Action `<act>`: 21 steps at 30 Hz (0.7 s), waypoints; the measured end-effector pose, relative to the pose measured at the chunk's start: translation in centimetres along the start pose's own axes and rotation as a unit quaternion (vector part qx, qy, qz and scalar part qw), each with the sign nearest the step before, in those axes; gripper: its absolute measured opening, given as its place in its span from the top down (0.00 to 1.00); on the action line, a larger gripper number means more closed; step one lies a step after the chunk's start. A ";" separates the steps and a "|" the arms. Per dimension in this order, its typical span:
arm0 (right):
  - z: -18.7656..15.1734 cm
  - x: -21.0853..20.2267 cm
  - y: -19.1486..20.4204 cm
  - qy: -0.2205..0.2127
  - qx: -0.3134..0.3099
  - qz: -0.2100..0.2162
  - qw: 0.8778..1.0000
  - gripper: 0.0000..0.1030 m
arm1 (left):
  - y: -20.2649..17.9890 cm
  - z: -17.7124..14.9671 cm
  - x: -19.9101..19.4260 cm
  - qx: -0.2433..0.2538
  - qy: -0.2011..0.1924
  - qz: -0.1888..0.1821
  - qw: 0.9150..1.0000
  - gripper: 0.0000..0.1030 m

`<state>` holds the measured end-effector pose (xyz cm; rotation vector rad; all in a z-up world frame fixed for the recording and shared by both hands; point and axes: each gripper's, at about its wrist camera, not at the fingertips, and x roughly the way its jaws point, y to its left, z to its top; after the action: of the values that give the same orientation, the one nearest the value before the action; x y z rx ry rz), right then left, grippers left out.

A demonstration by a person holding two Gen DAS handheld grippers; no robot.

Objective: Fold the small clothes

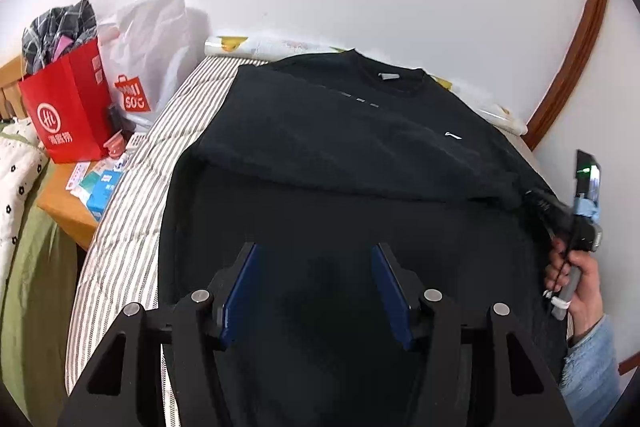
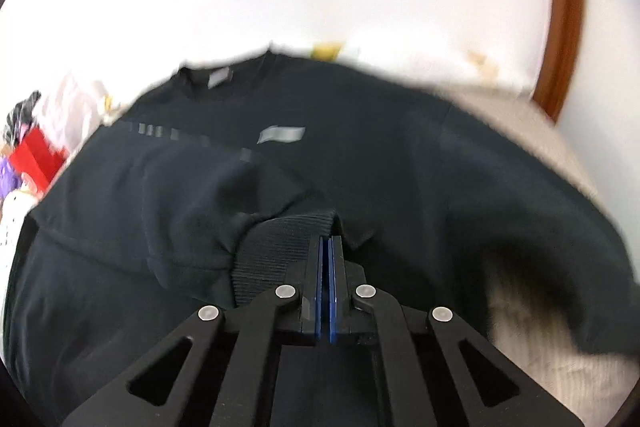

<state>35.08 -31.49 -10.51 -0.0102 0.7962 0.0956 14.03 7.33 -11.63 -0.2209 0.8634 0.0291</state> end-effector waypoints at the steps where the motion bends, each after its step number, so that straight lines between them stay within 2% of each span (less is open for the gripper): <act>1: 0.2 0.4 -0.2 0.003 0.002 -0.009 1.000 0.98 | 0.3 0.0 0.1 -0.004 0.002 -0.001 1.000 0.46; 3: 0.3 1.5 0.0 0.026 -0.003 -0.010 1.000 0.98 | 0.9 -0.1 0.4 -0.010 0.004 -0.003 1.000 0.46; 5: 0.2 2.1 0.6 0.048 -0.023 -0.030 0.998 0.96 | 1.3 0.0 0.5 -0.014 0.004 -0.004 1.000 0.46; 7: 0.2 1.3 1.0 0.061 -0.036 -0.037 0.997 0.93 | 1.7 0.0 0.6 -0.018 0.003 -0.005 1.000 0.46; 9: 0.5 -0.2 1.1 0.040 -0.027 -0.026 0.999 0.91 | 2.1 0.0 0.7 -0.021 0.003 -0.006 1.000 0.46; 11: 1.3 -1.5 1.7 0.010 -0.027 -0.019 0.999 0.78 | 2.5 0.1 1.0 -0.022 0.004 -0.004 1.000 0.46; 13: 2.3 -1.4 2.9 -0.007 -0.038 -0.005 0.999 0.70 | 2.7 0.2 1.4 -0.026 0.009 -0.004 1.000 0.46; 16: 3.3 0.9 4.9 -0.002 -0.060 0.011 0.998 0.70 | 2.9 0.3 1.9 -0.031 0.012 -0.010 0.999 0.46; 18: 3.1 2.9 5.8 0.017 -0.072 0.014 0.997 0.70 | 2.9 0.4 2.0 -0.031 0.011 -0.011 0.999 0.46; 21: 1.5 6.2 6.3 0.067 -0.095 -0.032 0.993 0.71 | 2.9 0.4 2.1 -0.029 0.013 -0.011 0.999 0.46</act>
<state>39.89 -24.65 -13.66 -0.2245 0.9188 0.1110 15.32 10.15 -13.52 -0.2854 0.8868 0.0306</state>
